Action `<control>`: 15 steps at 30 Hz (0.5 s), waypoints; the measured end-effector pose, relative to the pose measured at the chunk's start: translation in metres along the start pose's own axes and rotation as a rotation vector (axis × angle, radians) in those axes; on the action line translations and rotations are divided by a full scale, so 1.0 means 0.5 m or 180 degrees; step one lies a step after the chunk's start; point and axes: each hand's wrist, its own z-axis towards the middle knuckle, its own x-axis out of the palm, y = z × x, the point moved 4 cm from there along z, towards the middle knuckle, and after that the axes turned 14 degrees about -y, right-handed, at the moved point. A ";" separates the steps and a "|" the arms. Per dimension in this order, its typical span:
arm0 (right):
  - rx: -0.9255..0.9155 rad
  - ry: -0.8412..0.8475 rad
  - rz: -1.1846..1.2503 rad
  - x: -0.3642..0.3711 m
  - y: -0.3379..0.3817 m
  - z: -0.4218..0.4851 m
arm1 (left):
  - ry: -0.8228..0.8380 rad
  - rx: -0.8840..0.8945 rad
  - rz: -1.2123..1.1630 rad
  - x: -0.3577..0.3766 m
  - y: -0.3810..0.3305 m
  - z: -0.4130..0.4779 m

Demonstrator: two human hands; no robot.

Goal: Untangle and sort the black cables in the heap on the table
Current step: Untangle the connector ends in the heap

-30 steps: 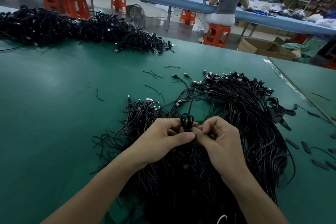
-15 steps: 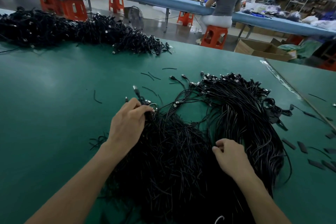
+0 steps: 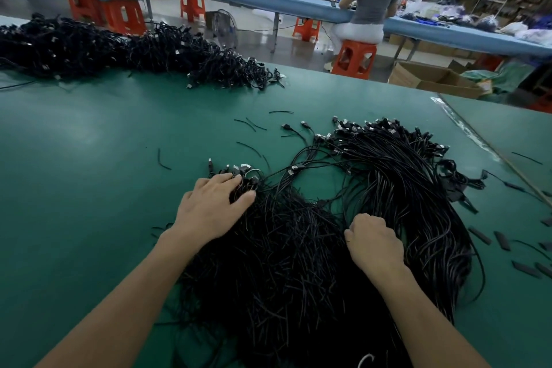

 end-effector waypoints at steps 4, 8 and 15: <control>0.0235 0.0235 0.0198 0.003 -0.010 0.015 | 0.0003 0.0030 0.0183 0.013 0.005 0.005; 0.0491 0.0498 0.1055 -0.001 -0.027 0.027 | -0.0121 0.0076 0.0103 0.014 0.003 0.003; 0.0773 -0.0021 0.2906 -0.088 0.022 0.016 | -0.1428 0.0741 -0.0635 -0.049 -0.080 -0.027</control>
